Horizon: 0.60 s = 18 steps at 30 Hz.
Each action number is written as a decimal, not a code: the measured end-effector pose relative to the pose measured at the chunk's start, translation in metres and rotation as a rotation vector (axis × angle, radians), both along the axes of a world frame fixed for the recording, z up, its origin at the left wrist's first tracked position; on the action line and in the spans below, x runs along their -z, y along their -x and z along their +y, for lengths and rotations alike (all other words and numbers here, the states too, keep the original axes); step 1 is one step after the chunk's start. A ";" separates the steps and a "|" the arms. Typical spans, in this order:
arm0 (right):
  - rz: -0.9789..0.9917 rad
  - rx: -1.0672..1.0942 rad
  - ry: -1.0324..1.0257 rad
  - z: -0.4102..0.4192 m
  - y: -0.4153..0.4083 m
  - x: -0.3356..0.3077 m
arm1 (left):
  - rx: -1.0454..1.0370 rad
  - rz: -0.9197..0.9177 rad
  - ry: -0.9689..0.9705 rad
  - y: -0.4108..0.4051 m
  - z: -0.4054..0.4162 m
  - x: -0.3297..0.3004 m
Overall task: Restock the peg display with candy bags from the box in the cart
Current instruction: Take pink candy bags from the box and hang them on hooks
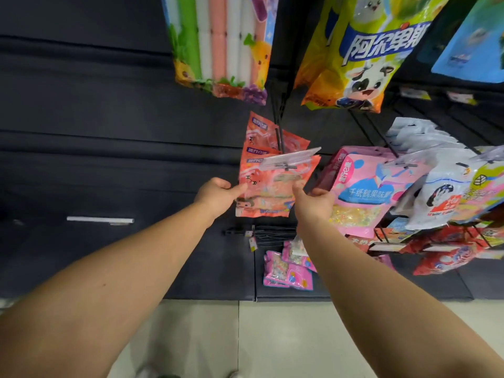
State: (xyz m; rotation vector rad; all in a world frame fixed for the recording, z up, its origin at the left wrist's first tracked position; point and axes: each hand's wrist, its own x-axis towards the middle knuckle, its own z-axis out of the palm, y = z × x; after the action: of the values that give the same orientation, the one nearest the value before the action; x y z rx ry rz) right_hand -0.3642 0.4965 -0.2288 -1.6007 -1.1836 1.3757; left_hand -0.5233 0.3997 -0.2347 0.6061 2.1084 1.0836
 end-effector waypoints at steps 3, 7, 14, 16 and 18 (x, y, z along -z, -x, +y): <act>-0.103 -0.123 0.002 -0.022 0.012 0.011 | 0.052 0.112 0.043 0.012 -0.023 0.004; -0.333 -0.481 -0.100 -0.062 0.051 0.010 | 0.166 0.369 0.180 0.037 -0.072 0.004; -0.853 -1.132 -0.597 -0.206 0.177 -0.004 | 0.157 0.710 0.471 0.124 -0.244 -0.008; -0.869 -1.252 -0.698 -0.269 0.225 -0.005 | 0.066 0.718 0.545 0.158 -0.314 -0.009; -0.837 -1.364 -0.743 -0.340 0.271 -0.007 | -0.026 0.698 0.610 0.193 -0.391 -0.010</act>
State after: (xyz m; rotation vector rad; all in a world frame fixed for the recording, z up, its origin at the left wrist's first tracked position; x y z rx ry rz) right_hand -0.6351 0.1565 -0.2222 -0.6539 -3.1445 0.5658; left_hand -0.7160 0.0091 -0.2245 0.7060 2.8596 0.1781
